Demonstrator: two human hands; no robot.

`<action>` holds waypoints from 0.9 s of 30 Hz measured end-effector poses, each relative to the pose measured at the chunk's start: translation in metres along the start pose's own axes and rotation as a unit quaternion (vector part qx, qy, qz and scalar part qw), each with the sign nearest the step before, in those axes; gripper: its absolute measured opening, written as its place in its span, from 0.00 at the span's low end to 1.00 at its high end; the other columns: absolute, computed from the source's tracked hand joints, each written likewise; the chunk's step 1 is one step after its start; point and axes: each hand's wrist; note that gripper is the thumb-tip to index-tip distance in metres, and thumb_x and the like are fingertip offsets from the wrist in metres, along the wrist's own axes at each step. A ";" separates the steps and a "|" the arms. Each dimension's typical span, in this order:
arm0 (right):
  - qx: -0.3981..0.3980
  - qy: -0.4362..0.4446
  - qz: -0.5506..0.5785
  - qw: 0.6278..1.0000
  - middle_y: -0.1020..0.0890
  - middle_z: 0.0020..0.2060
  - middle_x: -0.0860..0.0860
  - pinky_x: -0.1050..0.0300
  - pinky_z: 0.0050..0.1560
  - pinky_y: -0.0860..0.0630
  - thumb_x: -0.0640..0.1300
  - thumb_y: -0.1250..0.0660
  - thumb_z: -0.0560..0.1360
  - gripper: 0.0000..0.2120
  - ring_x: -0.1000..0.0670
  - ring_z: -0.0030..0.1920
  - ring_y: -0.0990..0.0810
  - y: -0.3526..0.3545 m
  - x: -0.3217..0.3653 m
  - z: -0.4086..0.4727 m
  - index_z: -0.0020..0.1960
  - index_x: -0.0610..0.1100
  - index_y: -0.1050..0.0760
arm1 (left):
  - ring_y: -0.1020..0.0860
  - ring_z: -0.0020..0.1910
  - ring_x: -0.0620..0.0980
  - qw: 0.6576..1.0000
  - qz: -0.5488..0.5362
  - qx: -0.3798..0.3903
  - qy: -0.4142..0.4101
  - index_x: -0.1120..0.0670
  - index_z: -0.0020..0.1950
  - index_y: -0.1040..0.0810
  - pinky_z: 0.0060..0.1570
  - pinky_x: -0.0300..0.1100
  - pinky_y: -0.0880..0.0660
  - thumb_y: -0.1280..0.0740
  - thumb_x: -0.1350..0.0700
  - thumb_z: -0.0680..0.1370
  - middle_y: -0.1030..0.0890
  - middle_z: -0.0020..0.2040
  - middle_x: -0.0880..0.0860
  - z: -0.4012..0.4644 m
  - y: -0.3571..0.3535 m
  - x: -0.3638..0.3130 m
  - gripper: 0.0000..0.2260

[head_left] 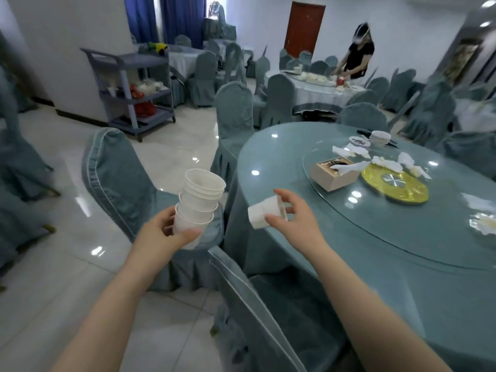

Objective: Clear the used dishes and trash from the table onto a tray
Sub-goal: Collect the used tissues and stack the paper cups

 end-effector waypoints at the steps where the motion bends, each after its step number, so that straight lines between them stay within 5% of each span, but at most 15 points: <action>1: 0.009 0.003 0.006 1.000 0.28 0.61 0.54 0.59 0.55 0.27 0.44 0.28 0.70 0.26 0.55 0.55 0.26 -0.013 0.011 -0.001 0.65 0.57 0.30 | 0.21 0.50 0.39 1.000 0.000 -0.005 -0.002 0.41 0.60 0.25 0.46 0.36 0.26 0.24 0.56 0.69 0.19 0.52 0.40 -0.001 0.014 0.003 0.23; 5: 0.035 0.025 0.029 0.999 0.26 0.60 0.57 0.73 0.44 0.28 0.43 0.28 0.69 0.26 0.64 0.50 0.25 -0.067 0.043 0.011 0.65 0.56 0.29 | 0.20 0.49 0.40 1.000 0.006 -0.025 -0.001 0.42 0.61 0.24 0.43 0.34 0.25 0.24 0.57 0.68 0.18 0.51 0.42 0.005 0.069 0.022 0.24; 9: 0.077 0.039 0.050 0.995 0.23 0.57 0.59 0.71 0.41 0.26 0.44 0.27 0.69 0.26 0.65 0.49 0.24 -0.125 0.071 0.035 0.65 0.57 0.29 | 0.20 0.49 0.39 0.998 0.021 -0.051 0.009 0.43 0.61 0.23 0.43 0.35 0.25 0.23 0.53 0.65 0.18 0.52 0.42 0.020 0.120 0.044 0.26; 13: 0.107 0.039 0.097 0.989 0.22 0.57 0.57 0.58 0.53 0.22 0.43 0.27 0.70 0.27 0.55 0.55 0.22 -0.193 0.103 0.072 0.66 0.56 0.29 | 0.20 0.46 0.36 0.992 0.072 -0.103 0.017 0.34 0.52 0.25 0.43 0.36 0.25 0.25 0.45 0.56 0.19 0.47 0.35 0.045 0.175 0.065 0.25; 17: 0.174 0.071 0.122 0.975 0.23 0.59 0.57 0.56 0.55 0.21 0.44 0.28 0.71 0.25 0.55 0.57 0.23 -0.266 0.134 0.125 0.64 0.60 0.29 | 0.21 0.45 0.36 0.980 0.147 -0.132 0.008 0.30 0.48 0.25 0.41 0.37 0.26 0.24 0.48 0.58 0.19 0.46 0.36 0.095 0.232 0.087 0.24; 23: 0.321 0.112 0.094 0.936 0.23 0.57 0.63 0.59 0.58 0.24 0.45 0.28 0.71 0.23 0.59 0.57 0.24 -0.389 0.164 0.235 0.60 0.65 0.28 | 0.24 0.49 0.44 0.958 0.249 -0.145 0.009 0.36 0.57 0.25 0.45 0.41 0.29 0.23 0.45 0.59 0.22 0.51 0.43 0.211 0.310 0.101 0.27; 27: 0.377 0.077 0.136 0.913 0.20 0.55 0.64 0.58 0.62 0.26 0.52 0.34 0.71 0.18 0.60 0.57 0.23 -0.456 0.187 0.312 0.56 0.71 0.25 | 0.28 0.44 0.37 0.947 0.267 -0.177 0.018 0.38 0.58 0.24 0.40 0.32 0.34 0.23 0.46 0.61 0.26 0.46 0.37 0.281 0.370 0.100 0.27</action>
Point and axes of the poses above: each hand's wrist, its own z-axis towards the middle knuckle, its own y-axis out of the back of the hand, x = y × z
